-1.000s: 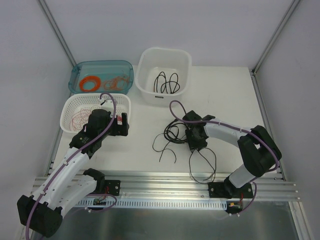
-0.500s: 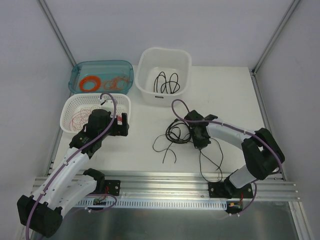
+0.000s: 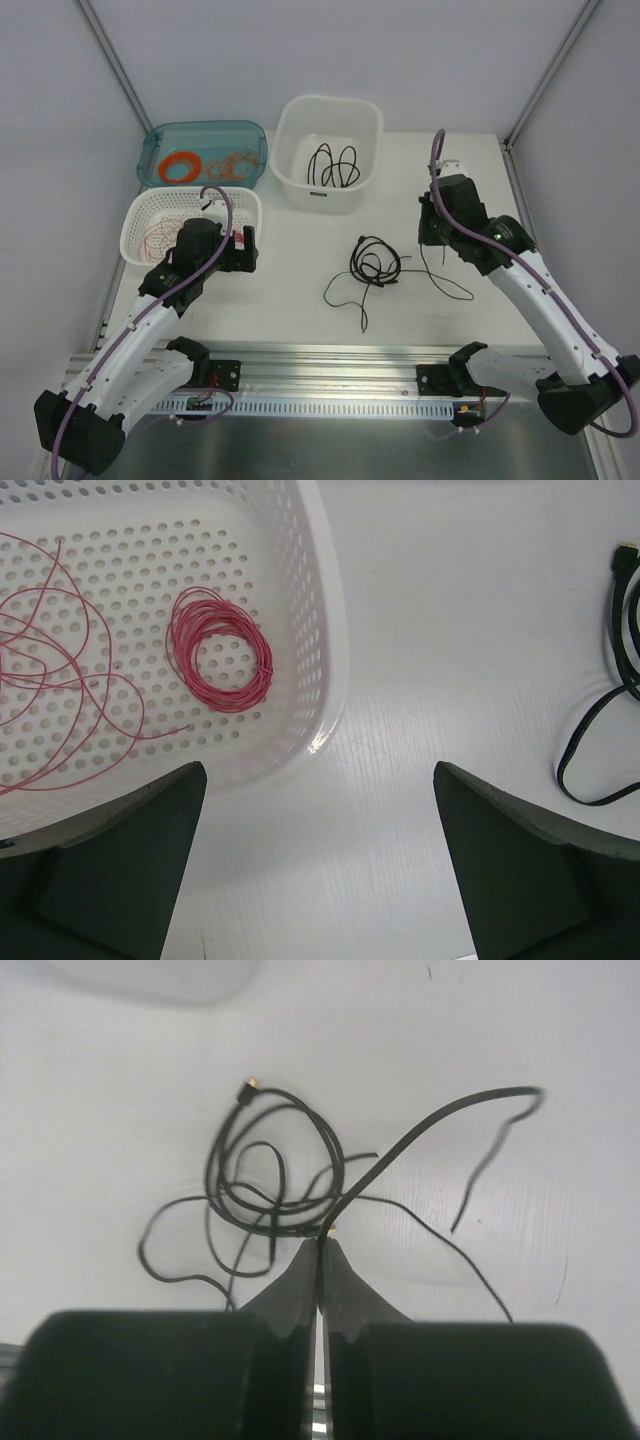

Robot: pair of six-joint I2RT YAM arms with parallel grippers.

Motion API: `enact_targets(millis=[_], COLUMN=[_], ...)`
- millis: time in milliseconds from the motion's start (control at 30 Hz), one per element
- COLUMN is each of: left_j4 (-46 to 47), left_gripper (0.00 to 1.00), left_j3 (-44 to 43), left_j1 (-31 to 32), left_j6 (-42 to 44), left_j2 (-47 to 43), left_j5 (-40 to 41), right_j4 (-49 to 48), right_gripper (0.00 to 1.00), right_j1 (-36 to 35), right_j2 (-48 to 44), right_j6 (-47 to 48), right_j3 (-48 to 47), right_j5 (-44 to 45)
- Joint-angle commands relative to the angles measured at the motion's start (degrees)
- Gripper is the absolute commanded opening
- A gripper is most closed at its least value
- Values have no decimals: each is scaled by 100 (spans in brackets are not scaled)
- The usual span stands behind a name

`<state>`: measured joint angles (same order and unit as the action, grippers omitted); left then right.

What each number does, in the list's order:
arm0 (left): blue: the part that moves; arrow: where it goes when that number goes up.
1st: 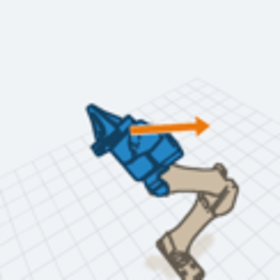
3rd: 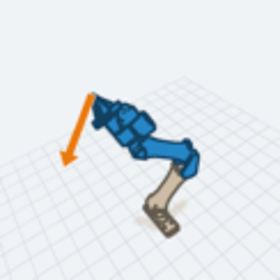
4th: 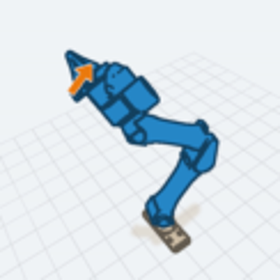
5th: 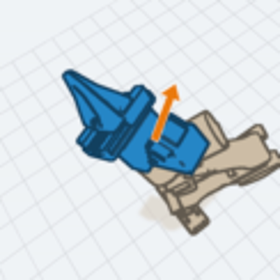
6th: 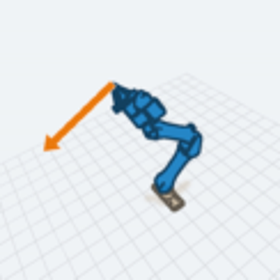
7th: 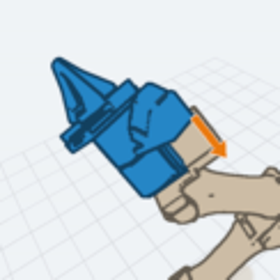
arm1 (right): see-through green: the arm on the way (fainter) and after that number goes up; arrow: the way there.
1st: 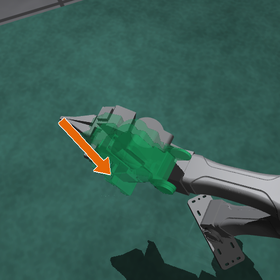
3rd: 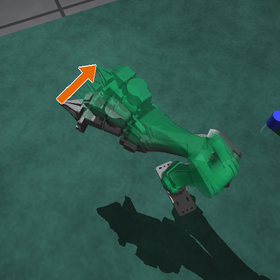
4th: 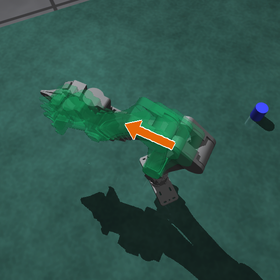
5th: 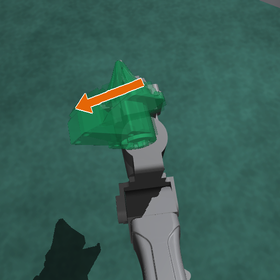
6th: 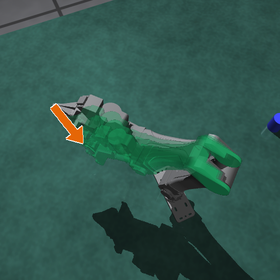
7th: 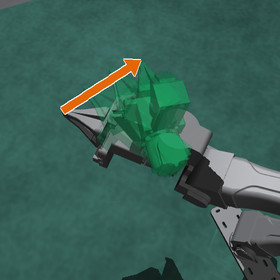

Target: Untangle the cables

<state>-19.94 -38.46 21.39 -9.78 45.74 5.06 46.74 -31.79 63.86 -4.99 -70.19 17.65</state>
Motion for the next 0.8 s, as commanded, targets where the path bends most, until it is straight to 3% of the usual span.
enact_targets(millis=[0,133,233,467,767], left_j4=[122,122,122,131,122], left_gripper=[99,99,99,99,99], left_j3=[5,14,14,5,40], left_j1=[32,32,23,23,23], left_j6=[82,90,90,73,82], left_j2=[-3,-30,-30,-47,-144], left_j5=[13,13,13,4,13], right_j4=[11,-34,159,-305,-869], right_gripper=[1,1,1,1,3], right_j1=[-3,-3,24,507,920], right_j2=[-268,-260,-84,136,1339], right_j6=[420,754,842,350,-89], right_j3=[-792,-1583,-1647,177,1315], right_j5=[-323,-544,-114,-384,-25])
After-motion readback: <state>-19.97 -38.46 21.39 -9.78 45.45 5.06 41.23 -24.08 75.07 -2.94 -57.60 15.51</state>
